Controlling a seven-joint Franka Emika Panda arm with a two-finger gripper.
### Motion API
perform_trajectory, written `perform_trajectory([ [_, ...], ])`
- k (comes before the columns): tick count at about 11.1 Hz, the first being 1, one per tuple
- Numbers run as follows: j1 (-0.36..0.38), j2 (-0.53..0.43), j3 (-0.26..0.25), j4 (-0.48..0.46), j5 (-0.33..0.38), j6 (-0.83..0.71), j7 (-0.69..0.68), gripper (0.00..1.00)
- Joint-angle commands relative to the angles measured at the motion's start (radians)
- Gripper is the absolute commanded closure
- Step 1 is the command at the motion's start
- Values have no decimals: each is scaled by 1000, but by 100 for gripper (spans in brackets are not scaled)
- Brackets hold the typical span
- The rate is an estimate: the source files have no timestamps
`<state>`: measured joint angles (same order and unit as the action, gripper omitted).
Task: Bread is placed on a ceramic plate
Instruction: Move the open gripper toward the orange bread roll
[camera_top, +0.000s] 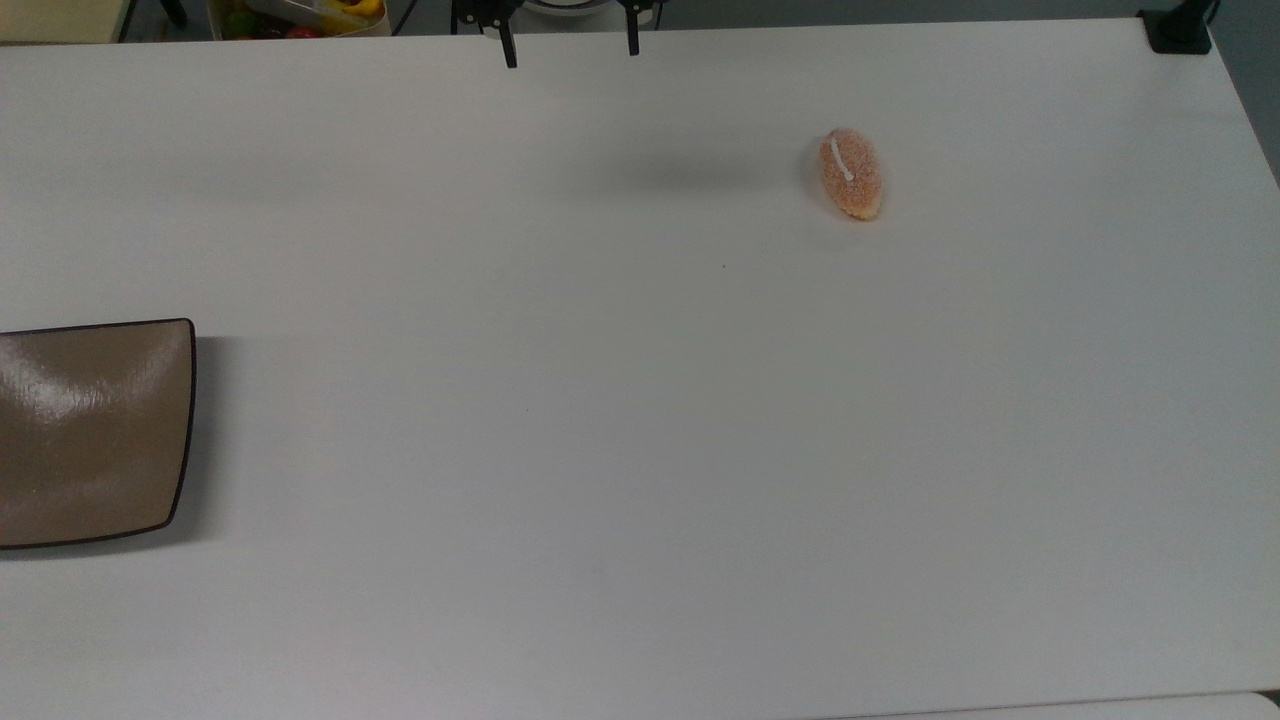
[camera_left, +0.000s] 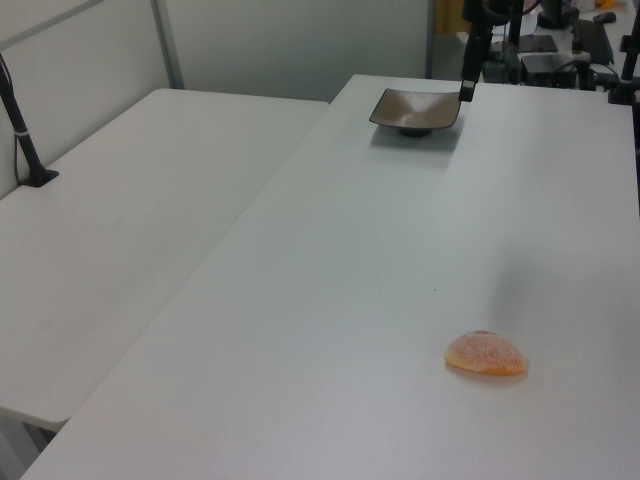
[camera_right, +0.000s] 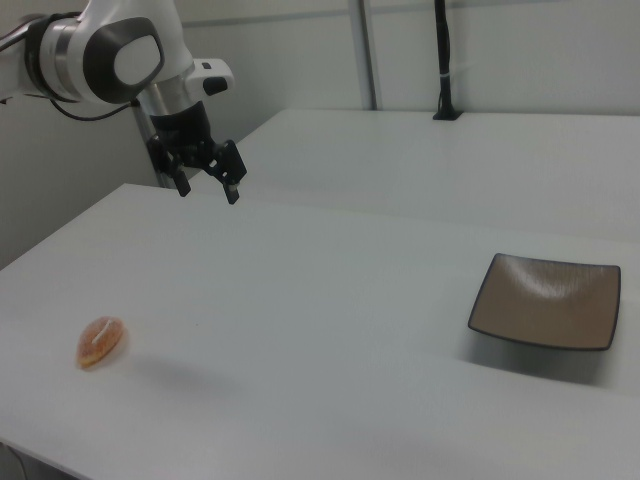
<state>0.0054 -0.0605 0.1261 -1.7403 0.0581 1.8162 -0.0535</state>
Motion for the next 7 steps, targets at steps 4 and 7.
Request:
perform_trajectory([
  [4, 19, -16, -2, -18, 9, -1, -23, 0],
  [7, 37, -18, -2, -16, 9, -26, -17, 0],
])
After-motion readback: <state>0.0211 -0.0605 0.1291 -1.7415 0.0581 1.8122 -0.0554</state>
